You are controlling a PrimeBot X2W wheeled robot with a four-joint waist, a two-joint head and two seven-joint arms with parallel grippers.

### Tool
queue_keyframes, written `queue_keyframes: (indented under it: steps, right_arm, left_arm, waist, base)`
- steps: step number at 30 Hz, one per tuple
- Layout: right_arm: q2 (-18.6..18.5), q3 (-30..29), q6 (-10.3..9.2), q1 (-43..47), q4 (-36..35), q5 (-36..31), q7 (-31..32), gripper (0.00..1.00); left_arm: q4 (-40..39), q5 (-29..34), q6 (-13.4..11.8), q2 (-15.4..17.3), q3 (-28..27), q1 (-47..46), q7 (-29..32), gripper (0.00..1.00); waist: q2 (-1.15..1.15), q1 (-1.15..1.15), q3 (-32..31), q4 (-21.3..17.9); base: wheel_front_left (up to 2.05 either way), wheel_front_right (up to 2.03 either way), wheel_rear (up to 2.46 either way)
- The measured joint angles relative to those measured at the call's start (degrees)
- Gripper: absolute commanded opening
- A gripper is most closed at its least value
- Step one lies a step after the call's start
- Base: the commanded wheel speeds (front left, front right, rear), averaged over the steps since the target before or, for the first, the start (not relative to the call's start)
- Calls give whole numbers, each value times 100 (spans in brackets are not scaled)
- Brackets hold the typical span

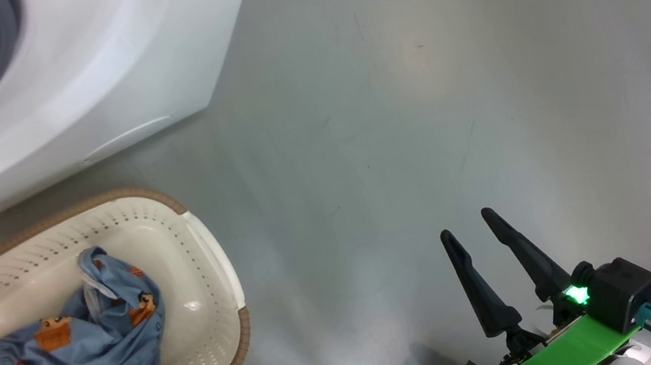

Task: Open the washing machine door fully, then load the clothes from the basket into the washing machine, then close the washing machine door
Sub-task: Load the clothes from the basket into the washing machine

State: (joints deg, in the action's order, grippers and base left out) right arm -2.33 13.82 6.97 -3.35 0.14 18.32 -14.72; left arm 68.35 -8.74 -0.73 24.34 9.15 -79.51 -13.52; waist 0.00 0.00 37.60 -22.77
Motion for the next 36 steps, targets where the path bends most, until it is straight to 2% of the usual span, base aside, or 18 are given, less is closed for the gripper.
queue_keyframes:
  steps: [8, 14, 24, 36]
  right_arm:
    - [-1, -51, 0, -16, 41, 9, 0, 100]
    - [-2, -104, 0, -17, 130, 7, -1, 100]
    - [-8, -168, 0, -19, 227, -16, 0, 100]
    - [-15, -392, 0, -20, 258, -105, 0, 100]
  left_arm:
    - [230, -85, -179, -263, -42, 7, -48, 100]
    - [193, -255, -188, -561, -63, 492, -97, 100]
    - [-732, -414, -288, -992, -210, 1451, -112, 100]
    - [-2007, -514, -245, -1517, -371, 2831, -112, 100]
  waist:
    - [0, 0, -207, 157]
    - [0, 0, -505, 314]
    - [0, 0, -968, 712]
    - [0, 0, -1395, 1198]
  base:
    - [0, 0, 0]
    - [0, 0, 0]
    - [0, 0, 0]
    - [0, 0, 0]
